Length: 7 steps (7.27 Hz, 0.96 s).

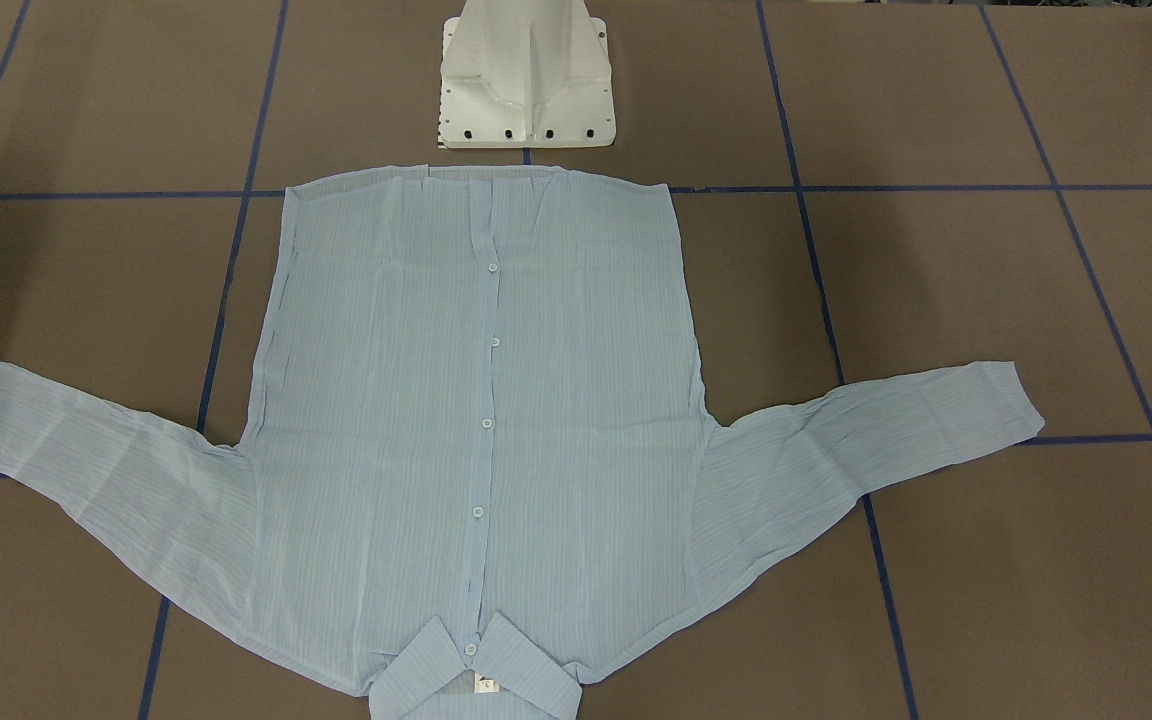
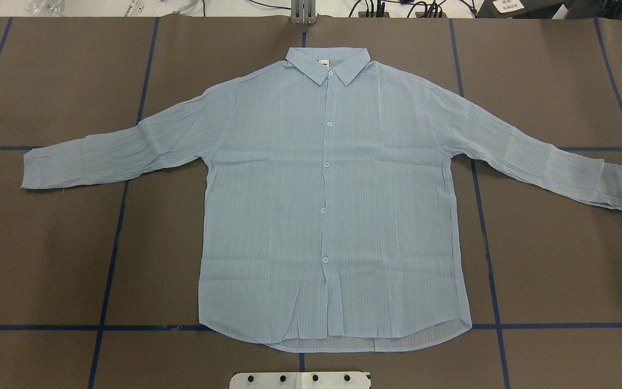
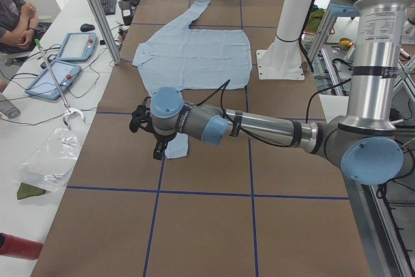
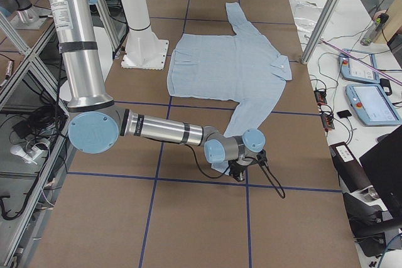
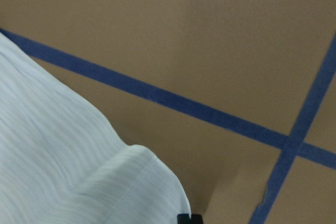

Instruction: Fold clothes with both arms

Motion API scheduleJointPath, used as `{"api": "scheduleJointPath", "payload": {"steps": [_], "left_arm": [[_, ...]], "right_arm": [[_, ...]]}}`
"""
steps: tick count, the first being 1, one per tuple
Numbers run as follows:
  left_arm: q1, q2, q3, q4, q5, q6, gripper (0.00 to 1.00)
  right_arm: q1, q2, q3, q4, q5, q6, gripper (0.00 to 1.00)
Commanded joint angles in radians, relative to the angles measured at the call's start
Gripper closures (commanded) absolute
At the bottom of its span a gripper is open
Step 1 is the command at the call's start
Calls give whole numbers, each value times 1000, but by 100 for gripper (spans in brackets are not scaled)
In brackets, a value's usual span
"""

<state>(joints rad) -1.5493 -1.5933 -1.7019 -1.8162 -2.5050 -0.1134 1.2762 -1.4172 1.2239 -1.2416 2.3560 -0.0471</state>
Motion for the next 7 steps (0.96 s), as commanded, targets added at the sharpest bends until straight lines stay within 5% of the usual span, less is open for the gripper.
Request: {"api": "scheduleJointPath", "payload": {"steps": [1, 3, 4, 7], "left_arm": [[-2, 3, -7, 0, 0, 0, 0], [0, 7, -5, 0, 0, -2, 0], [0, 7, -4, -2, 0, 0, 0], [0, 7, 10, -9, 0, 0, 0]], "right_arm": [[6, 4, 127, -47, 107, 101, 100], [-88, 35, 300, -35, 141, 495, 100], [-166, 131, 316, -35, 134, 714, 100], [-358, 468, 210, -33, -48, 1196, 100]]}}
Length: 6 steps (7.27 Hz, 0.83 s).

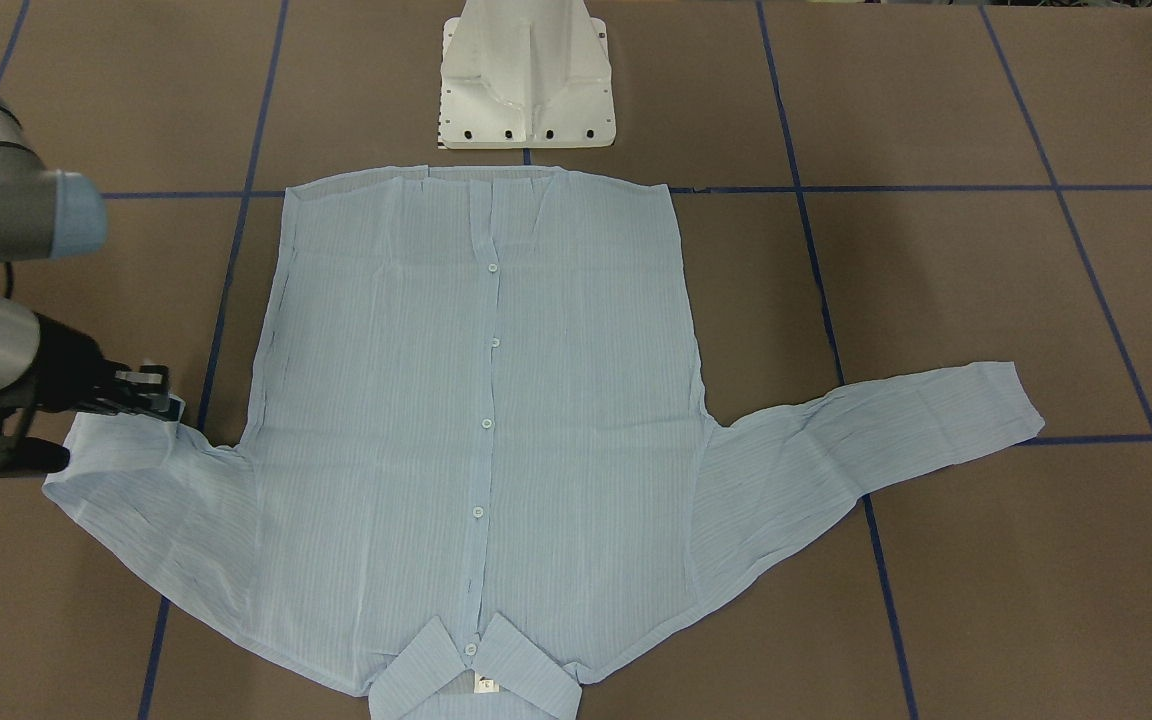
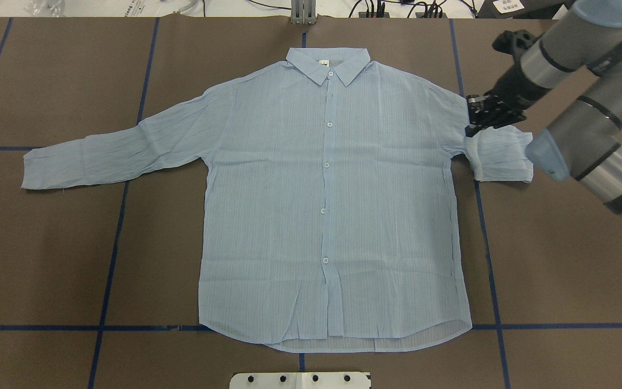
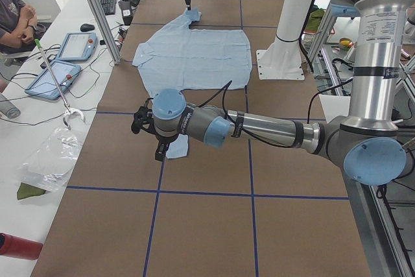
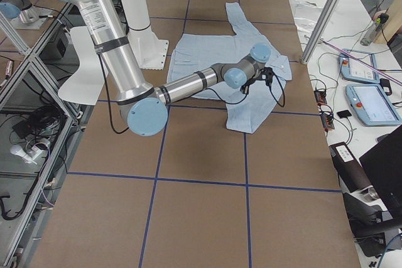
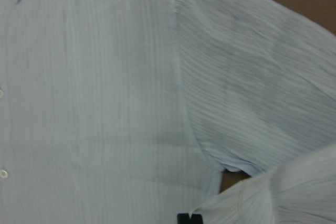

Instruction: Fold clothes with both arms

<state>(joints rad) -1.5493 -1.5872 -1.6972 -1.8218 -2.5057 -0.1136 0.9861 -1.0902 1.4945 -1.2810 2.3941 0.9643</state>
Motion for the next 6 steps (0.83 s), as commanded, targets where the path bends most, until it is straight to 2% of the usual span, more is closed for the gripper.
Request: {"api": "scheduleJointPath", "payload": {"steps": [1, 2, 3, 4, 6], "left_arm": [[0, 1, 8, -4, -1, 2, 0], [0, 1, 4, -4, -1, 2, 0], [-1, 3, -1, -4, -1, 0, 0], [0, 10, -8, -4, -1, -1, 0], [0, 16, -10, -10, 1, -5, 0]], "right_arm": [[-92, 282, -177, 11, -139, 244, 100], [-119, 412, -286, 14, -188, 272, 100], [-159, 491, -360, 46, -246, 286, 100], [-196, 548, -408, 76, -301, 357, 100], [-251, 572, -439, 170, -357, 433, 100]]}}
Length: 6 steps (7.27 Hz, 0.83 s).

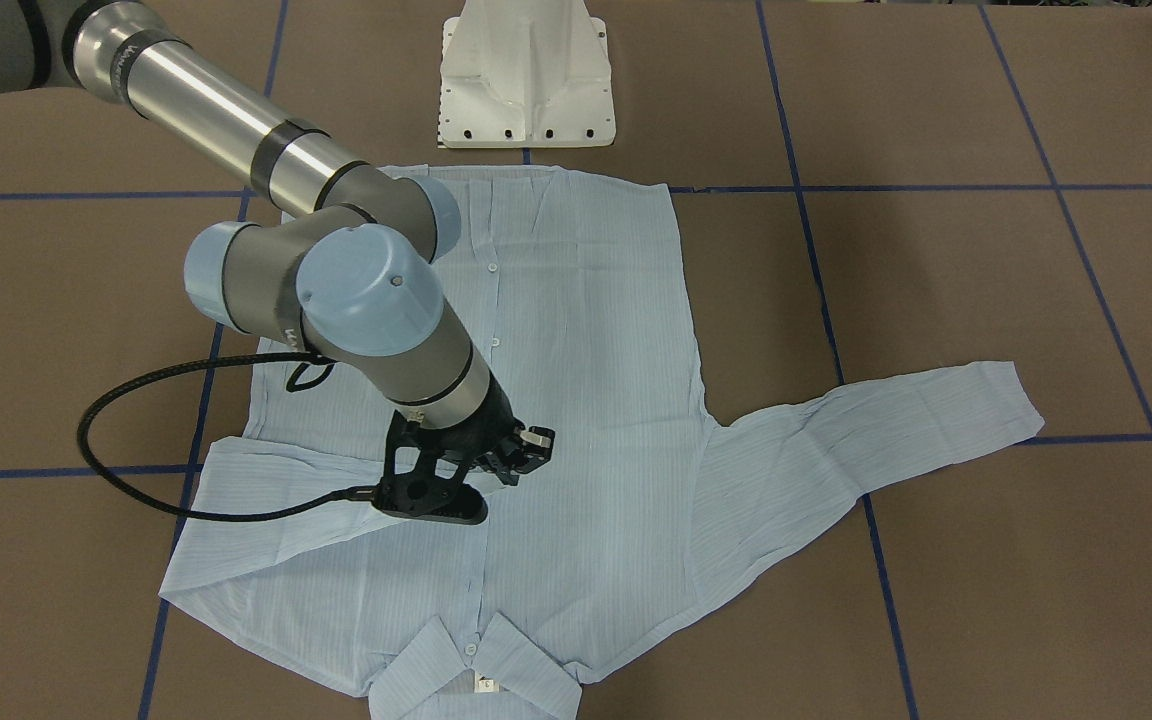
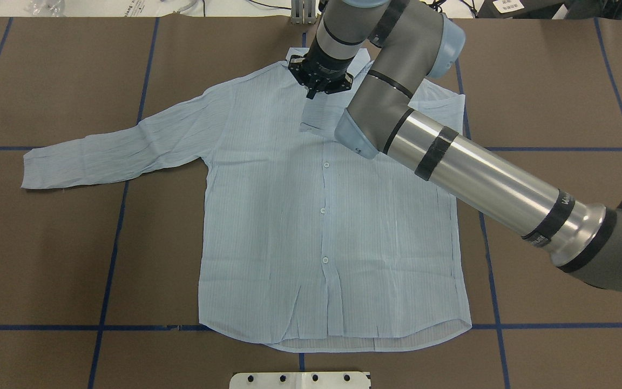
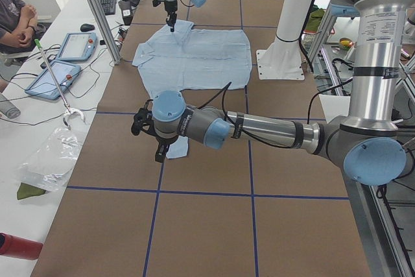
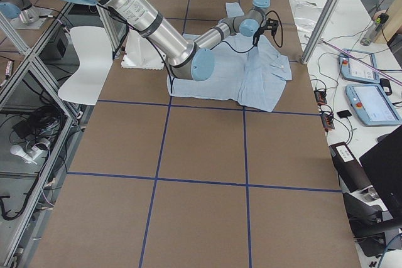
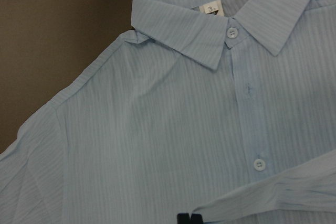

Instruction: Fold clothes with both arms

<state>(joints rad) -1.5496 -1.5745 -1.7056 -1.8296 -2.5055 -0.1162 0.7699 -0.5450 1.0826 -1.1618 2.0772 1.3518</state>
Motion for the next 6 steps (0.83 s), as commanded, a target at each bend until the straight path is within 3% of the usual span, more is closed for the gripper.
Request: {"api": "scheduleJointPath", "payload": {"steps": [1, 6], "left_arm": [[0, 4, -3, -2, -1, -3, 0], [6, 2, 1, -4, 2, -5, 0]], "right_arm": [[-52, 63, -62, 56, -69, 47, 100], [-83, 77, -105, 146, -120, 118, 100]]}}
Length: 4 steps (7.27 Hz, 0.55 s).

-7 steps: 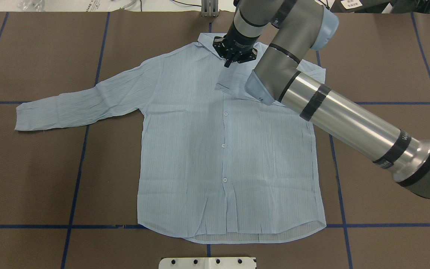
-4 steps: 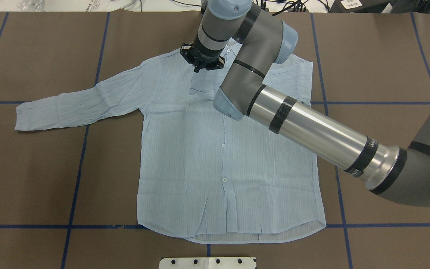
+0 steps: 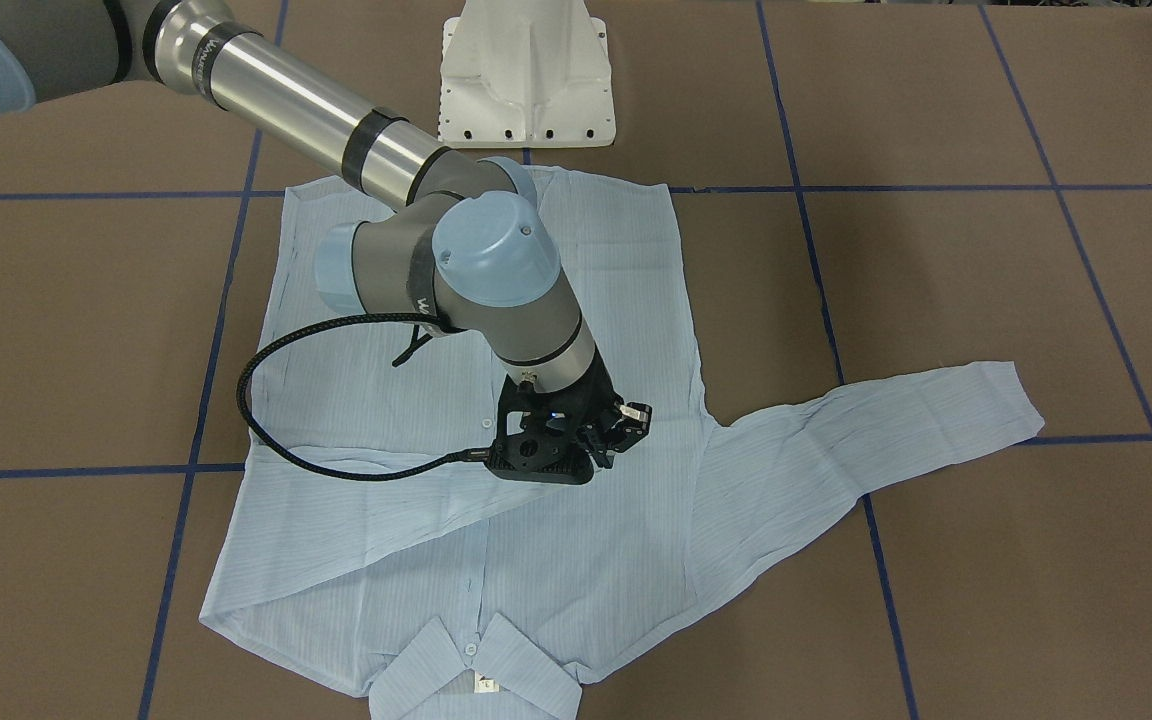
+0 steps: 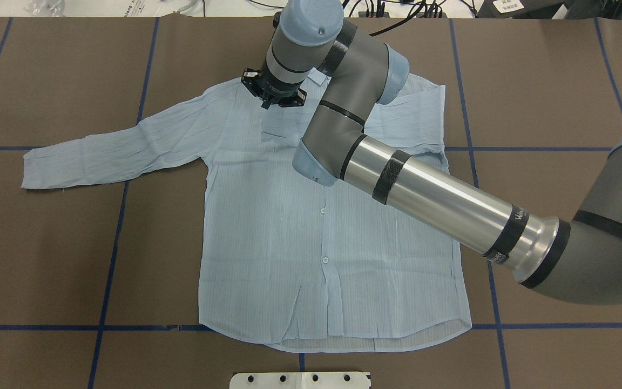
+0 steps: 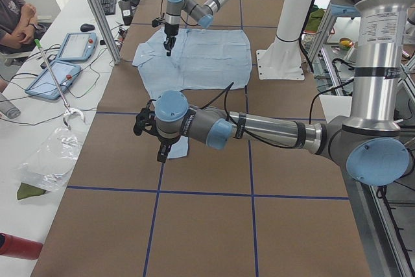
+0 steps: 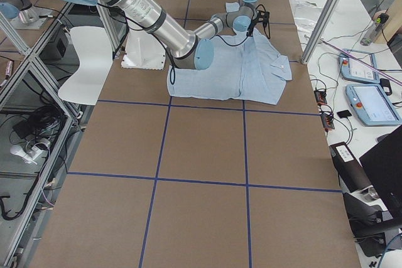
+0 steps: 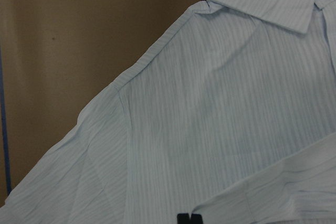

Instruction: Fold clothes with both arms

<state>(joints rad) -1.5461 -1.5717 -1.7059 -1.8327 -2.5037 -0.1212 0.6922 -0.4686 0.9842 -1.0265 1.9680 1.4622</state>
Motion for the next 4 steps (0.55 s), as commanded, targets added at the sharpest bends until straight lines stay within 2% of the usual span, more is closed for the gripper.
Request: {"api": "scheduleJointPath", "payload": {"steps": [1, 2, 3, 4], "left_arm": [[3, -1, 0, 0, -1, 1, 0], [3, -1, 0, 1, -1, 2, 0], [14, -4, 9, -3, 0, -2, 0], [49, -16, 8, -13, 6, -100, 0]], "right_arm": [[-5, -1, -10, 10, -12, 15, 43], [-5, 1, -18, 10, -17, 38, 20], [-26, 8, -16, 10, -59, 73, 2], [-28, 14, 2, 8, -72, 108, 1]]}}
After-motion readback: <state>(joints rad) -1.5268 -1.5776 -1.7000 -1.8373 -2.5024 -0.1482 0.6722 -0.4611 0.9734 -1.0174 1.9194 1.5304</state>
